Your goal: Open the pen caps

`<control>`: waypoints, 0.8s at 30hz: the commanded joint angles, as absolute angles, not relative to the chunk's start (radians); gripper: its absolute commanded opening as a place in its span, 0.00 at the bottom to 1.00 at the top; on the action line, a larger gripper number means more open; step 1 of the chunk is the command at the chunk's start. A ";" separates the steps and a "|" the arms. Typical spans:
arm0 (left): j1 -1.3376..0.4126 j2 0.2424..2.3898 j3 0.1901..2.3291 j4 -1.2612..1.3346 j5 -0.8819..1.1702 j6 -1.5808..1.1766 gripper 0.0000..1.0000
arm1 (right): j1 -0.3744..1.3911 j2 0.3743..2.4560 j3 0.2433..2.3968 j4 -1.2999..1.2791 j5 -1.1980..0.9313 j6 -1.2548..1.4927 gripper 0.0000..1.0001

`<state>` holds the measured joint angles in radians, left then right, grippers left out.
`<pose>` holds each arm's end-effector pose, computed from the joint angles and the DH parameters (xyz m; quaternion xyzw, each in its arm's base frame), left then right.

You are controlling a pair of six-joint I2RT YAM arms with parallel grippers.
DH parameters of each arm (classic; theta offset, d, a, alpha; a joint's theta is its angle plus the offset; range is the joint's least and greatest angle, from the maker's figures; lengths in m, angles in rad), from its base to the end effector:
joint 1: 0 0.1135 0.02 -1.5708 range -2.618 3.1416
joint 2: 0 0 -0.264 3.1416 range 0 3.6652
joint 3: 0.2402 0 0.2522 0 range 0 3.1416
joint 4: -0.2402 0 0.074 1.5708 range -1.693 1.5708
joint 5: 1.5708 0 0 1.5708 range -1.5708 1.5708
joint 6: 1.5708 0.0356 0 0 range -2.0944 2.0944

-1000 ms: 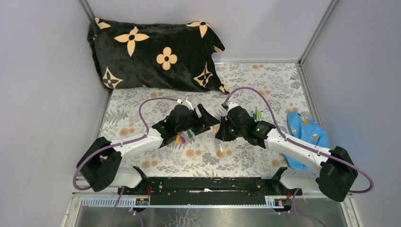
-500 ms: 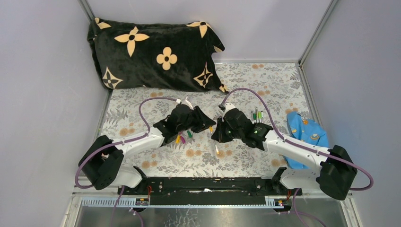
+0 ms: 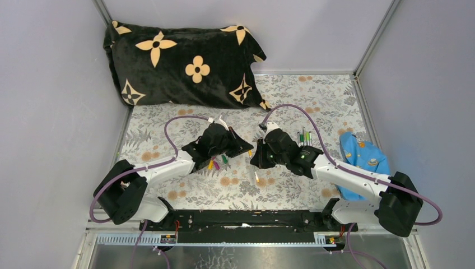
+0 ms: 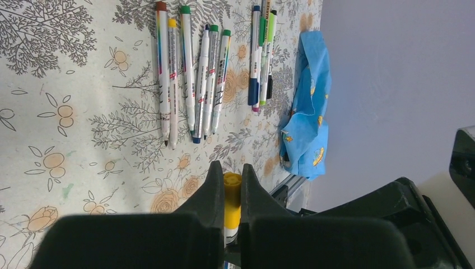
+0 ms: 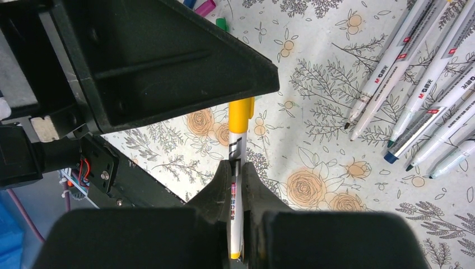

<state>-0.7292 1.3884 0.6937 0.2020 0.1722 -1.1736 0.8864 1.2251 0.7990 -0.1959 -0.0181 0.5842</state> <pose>0.2158 -0.2010 0.2108 -0.1454 0.8437 -0.4593 0.2368 0.1686 0.2076 0.2514 -0.1380 0.8788 0.3124 0.3334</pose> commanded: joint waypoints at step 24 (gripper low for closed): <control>-0.729 1.328 0.701 0.216 0.058 -1.201 0.00 | 0.924 1.255 0.789 -0.105 0.012 0.599 0.00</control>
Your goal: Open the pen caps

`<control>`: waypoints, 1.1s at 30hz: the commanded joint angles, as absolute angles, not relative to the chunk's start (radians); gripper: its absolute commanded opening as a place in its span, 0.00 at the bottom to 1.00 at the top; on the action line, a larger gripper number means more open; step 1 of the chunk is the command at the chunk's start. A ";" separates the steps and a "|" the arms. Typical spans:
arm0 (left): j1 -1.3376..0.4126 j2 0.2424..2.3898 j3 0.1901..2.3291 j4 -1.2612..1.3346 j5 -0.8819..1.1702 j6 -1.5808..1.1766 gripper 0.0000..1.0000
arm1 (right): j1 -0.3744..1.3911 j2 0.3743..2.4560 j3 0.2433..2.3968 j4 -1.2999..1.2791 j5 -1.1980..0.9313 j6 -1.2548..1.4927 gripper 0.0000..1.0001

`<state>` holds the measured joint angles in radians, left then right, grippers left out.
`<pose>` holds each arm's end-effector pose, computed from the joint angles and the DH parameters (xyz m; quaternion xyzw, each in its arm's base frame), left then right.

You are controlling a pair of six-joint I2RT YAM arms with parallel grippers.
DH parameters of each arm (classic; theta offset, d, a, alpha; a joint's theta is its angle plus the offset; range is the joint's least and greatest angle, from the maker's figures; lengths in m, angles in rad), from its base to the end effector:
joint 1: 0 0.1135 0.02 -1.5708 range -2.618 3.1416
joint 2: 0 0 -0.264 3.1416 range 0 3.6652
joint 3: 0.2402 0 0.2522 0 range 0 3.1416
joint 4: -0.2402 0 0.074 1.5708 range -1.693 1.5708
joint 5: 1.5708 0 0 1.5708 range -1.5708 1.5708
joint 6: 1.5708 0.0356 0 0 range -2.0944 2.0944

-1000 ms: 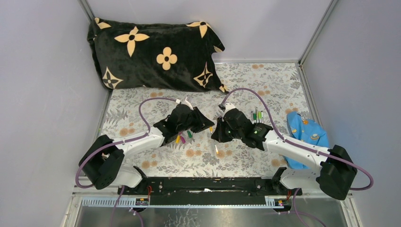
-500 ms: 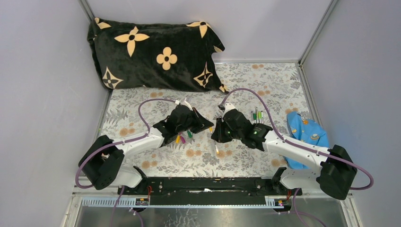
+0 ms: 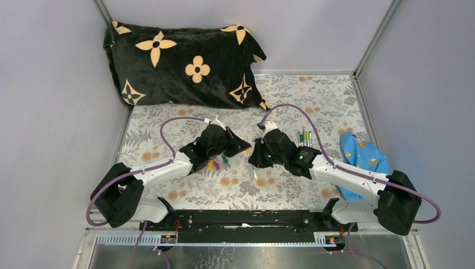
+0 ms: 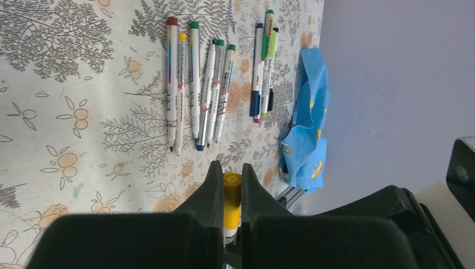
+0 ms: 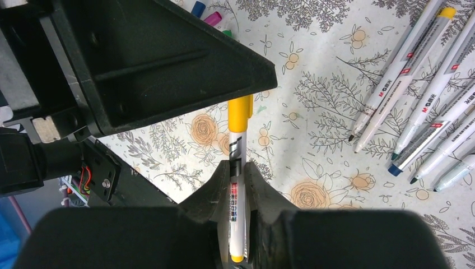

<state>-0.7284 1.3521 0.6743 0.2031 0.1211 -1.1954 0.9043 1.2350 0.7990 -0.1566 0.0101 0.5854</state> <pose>0.2124 -0.1952 0.2144 -0.1665 0.8362 -0.4561 0.2551 0.1680 0.2130 0.2525 -0.1378 0.8719 0.3152 0.3484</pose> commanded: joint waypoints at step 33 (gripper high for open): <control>-0.438 1.464 0.932 0.075 -0.005 -1.050 0.00 | 1.037 1.252 0.608 0.021 0.006 0.678 0.00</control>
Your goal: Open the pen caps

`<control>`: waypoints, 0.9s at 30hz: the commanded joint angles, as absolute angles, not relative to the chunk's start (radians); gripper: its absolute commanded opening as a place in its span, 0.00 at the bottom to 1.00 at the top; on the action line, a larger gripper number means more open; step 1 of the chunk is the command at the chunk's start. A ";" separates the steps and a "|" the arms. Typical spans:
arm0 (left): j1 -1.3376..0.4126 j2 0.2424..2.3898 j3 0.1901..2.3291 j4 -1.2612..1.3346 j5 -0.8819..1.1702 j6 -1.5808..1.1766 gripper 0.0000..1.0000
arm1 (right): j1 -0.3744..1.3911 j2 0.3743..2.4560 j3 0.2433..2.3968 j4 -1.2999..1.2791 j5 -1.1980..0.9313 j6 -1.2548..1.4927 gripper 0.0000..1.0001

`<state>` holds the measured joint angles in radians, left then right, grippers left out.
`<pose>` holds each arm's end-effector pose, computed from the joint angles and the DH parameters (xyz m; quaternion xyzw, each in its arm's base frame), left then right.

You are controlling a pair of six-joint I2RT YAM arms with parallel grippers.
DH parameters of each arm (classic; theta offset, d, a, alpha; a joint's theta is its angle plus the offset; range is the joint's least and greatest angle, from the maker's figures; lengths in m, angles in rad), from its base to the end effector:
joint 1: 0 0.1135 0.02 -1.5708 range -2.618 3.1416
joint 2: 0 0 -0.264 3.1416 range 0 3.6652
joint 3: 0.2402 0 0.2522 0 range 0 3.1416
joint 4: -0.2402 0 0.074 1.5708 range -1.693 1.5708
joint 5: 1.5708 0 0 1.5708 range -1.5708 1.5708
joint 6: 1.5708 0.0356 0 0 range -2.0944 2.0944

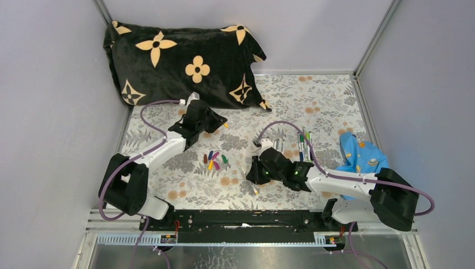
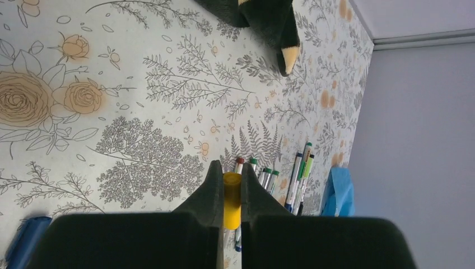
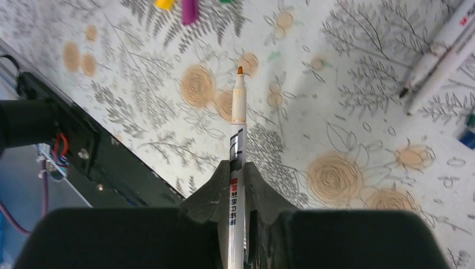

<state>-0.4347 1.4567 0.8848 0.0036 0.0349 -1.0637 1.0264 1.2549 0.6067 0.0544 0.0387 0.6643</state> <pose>0.2904 -0.1362 0.2347 -0.2633 0.8364 -0.3384 0.3414 0.1360 0.2220 0.2031 -0.1500 0.8701 0.3397 0.3241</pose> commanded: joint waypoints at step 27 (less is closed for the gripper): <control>-0.509 1.473 0.778 -0.296 -0.267 -0.897 0.06 | 0.828 1.358 0.803 -0.266 0.448 0.609 0.00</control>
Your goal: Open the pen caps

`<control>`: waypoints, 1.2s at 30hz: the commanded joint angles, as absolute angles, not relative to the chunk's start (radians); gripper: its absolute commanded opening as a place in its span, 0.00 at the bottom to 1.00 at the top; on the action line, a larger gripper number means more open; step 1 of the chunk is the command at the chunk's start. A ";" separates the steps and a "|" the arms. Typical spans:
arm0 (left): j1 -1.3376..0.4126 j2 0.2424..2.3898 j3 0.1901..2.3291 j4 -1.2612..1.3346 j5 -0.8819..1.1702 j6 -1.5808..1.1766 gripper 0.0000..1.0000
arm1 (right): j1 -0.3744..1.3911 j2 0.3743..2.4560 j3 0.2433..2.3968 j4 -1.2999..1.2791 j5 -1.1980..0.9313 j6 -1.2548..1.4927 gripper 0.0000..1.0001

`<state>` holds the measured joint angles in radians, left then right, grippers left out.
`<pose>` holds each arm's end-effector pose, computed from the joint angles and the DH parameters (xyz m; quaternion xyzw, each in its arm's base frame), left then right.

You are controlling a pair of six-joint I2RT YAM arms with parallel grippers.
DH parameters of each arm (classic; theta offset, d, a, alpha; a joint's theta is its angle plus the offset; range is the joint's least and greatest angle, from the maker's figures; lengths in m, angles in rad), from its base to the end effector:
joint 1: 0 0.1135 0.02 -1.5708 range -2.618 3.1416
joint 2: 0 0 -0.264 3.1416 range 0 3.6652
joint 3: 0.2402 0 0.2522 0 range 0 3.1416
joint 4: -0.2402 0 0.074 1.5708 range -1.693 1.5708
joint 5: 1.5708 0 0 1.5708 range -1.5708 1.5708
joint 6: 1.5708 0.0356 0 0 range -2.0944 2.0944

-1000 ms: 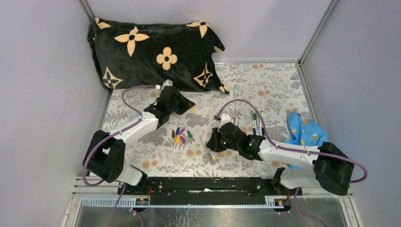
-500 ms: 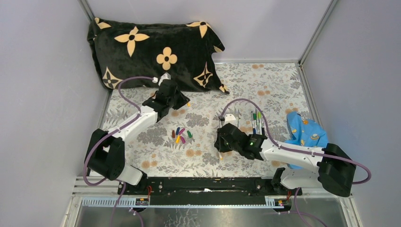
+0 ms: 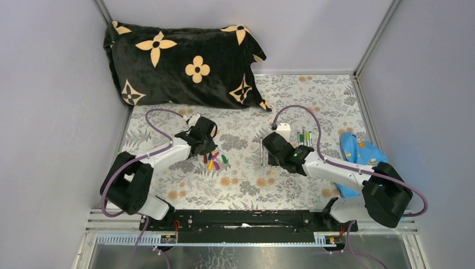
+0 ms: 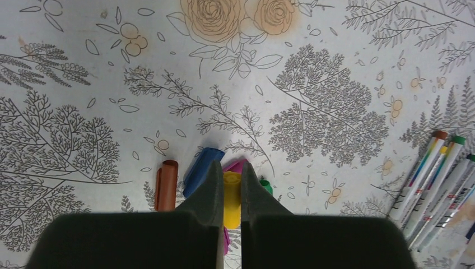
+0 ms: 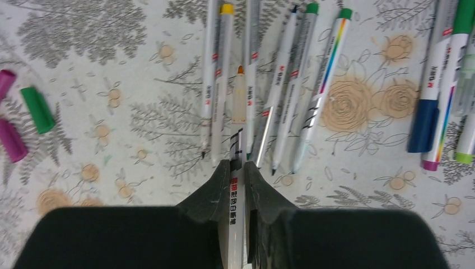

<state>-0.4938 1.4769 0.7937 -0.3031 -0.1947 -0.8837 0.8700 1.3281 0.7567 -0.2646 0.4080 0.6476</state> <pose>0.2526 -0.1282 0.1774 -0.2121 0.9296 -0.1104 0.2805 0.1827 0.1946 0.2086 -0.0291 0.9163 0.1048 0.3853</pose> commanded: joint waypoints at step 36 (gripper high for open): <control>-0.512 1.410 0.737 -0.276 -0.289 -0.910 0.52 | 0.705 1.687 0.984 -0.220 0.419 0.533 0.14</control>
